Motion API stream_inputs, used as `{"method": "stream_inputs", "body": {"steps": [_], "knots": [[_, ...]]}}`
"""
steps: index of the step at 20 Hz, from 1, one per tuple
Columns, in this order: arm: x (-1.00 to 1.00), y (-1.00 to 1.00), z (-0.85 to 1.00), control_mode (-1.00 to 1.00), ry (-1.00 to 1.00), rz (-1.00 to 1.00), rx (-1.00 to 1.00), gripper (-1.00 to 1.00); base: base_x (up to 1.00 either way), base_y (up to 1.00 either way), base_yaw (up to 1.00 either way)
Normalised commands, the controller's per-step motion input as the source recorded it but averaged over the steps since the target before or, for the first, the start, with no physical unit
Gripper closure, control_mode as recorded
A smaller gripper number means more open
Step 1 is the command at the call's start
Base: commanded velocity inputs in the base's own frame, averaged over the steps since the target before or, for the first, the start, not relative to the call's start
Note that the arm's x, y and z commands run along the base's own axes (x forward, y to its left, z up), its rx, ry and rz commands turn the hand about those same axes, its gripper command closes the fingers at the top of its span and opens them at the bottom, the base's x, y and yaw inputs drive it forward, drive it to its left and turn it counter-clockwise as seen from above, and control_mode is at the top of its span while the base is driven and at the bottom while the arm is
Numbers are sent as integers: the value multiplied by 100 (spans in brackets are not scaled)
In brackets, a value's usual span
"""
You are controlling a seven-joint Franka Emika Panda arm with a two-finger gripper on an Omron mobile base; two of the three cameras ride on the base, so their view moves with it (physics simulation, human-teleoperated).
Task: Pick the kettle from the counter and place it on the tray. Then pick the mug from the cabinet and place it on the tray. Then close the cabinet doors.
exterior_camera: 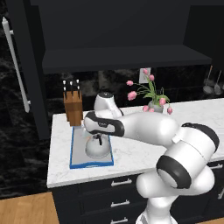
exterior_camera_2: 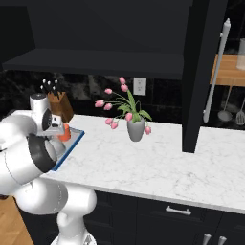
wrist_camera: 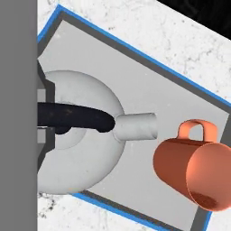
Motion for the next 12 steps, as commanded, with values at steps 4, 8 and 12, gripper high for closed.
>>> {"method": "stream_inputs", "body": {"steps": [4,8,12], "knots": [[26,23,-14,-100,0,0,6,100,0,0,0],[33,20,-26,-100,-1,0,4,100,0,0,0],[17,1,-31,-100,-8,0,5,100,0,0,0]]}}
